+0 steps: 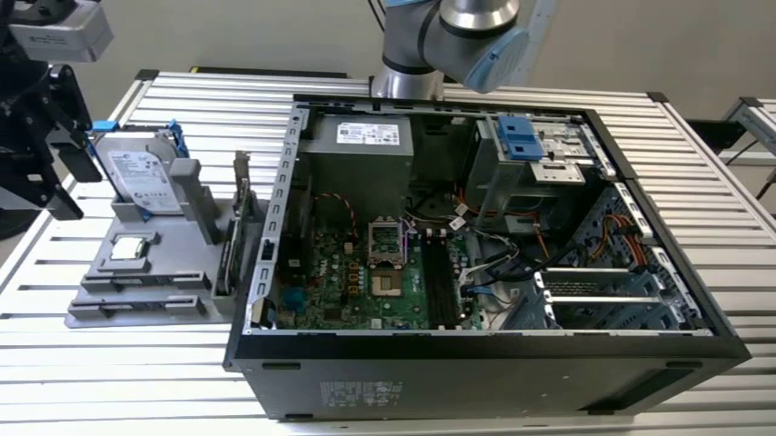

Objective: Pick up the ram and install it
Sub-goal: 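Pick up the ram and move it above insertion slot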

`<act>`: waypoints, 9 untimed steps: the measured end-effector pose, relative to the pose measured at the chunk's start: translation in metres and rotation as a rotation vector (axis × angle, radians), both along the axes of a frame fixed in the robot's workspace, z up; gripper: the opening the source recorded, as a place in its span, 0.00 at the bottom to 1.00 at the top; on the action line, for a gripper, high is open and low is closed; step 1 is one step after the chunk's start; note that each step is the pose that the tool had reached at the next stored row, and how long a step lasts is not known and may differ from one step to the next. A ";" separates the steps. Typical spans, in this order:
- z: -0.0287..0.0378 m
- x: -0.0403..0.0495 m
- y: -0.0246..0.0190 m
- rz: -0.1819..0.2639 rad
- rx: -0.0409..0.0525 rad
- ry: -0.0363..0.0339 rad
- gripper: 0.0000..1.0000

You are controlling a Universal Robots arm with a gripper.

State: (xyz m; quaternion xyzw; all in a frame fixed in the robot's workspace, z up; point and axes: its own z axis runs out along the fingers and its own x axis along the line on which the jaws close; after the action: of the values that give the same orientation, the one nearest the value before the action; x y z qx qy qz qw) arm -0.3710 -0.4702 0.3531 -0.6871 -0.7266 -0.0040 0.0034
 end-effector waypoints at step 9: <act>-0.0091 0.0000 0.0000 0.000 -0.0022 0.0000 1.00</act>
State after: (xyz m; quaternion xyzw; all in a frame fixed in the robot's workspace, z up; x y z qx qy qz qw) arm -0.3710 -0.4702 0.3440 -0.6871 -0.7266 -0.0031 0.0027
